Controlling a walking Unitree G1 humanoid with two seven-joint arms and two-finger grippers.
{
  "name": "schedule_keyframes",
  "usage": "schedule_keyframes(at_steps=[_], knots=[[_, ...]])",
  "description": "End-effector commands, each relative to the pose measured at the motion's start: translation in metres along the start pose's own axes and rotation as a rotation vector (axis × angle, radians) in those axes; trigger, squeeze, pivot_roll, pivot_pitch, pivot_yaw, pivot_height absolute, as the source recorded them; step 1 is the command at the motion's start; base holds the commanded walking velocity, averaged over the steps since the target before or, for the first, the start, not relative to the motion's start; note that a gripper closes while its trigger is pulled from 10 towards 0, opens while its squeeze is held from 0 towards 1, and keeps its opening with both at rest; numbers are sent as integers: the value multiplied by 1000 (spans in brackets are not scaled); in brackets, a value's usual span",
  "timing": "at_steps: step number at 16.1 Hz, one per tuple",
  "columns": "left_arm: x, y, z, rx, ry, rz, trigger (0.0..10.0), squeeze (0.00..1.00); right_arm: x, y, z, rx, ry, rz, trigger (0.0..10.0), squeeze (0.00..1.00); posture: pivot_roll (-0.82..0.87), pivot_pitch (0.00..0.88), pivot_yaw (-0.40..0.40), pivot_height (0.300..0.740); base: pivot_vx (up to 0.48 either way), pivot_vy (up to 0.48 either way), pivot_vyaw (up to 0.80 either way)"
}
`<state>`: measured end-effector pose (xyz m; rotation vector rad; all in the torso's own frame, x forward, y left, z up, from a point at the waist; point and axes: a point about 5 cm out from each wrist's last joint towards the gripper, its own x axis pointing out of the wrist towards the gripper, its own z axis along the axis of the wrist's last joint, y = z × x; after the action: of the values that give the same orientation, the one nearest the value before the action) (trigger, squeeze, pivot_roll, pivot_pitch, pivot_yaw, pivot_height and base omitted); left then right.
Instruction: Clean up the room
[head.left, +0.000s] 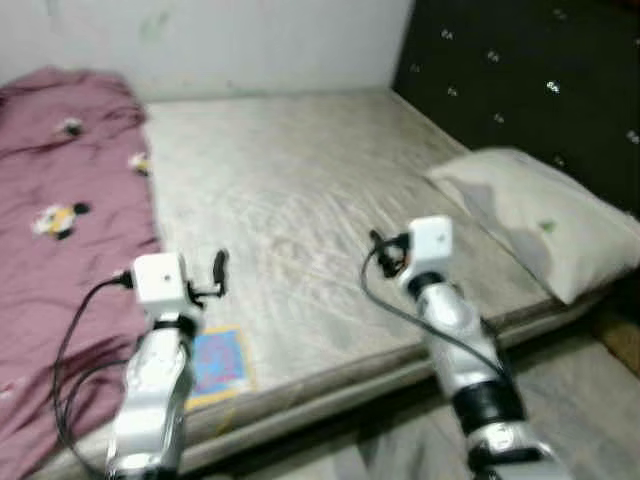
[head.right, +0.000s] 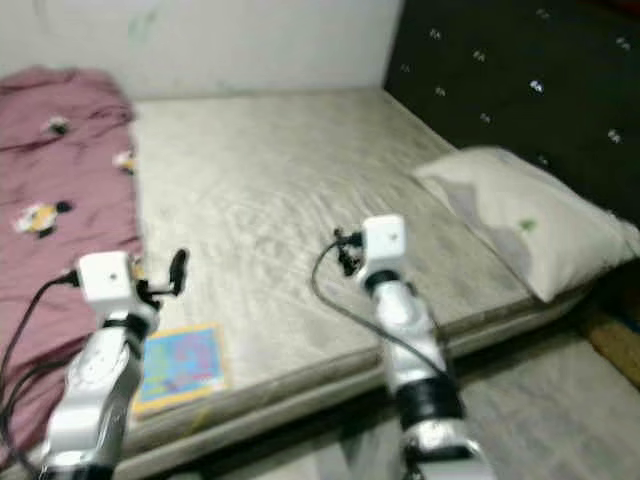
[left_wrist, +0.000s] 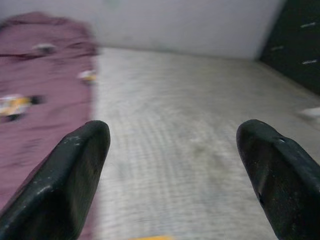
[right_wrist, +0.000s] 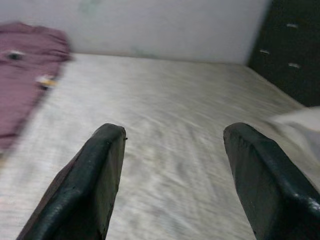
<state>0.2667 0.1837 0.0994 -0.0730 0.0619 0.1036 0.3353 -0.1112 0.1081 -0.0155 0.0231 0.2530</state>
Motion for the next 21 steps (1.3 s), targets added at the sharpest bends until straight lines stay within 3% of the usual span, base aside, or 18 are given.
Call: schedule_keyframes(at_steps=[1, 5, 15, 18, 21], knots=[[3, -5, 2, -5, -3, -8, 10000, 0, 1, -8, 6, -24, -22, -19, 10000, 0, 11, 0, -87, 740, 0, 480, 0], [2, -6, 7, 16, -41, 1, 10000, 0, -1, 3, 6, -36, -30, 57, 10000, 0, 13, 0, -93, 740, 0, 298, 0], [2, -6, 7, 0, -38, 0, 10000, 0, -1, 0, 5, -37, -27, 42, 10000, 0, 15, 0, -92, 740, 0, 0, 441], [1, -6, 5, -6, -31, 1, 10000, 0, -1, -1, 3, -30, -14, 35, 10000, 0, 16, 0, -94, 740, 0, 0, 0], [1, -6, 3, -19, -12, 3, 10000, 0, -1, -1, 3, -26, -11, 35, 10000, 0, 17, 0, -90, 740, 0, 477, 0]])
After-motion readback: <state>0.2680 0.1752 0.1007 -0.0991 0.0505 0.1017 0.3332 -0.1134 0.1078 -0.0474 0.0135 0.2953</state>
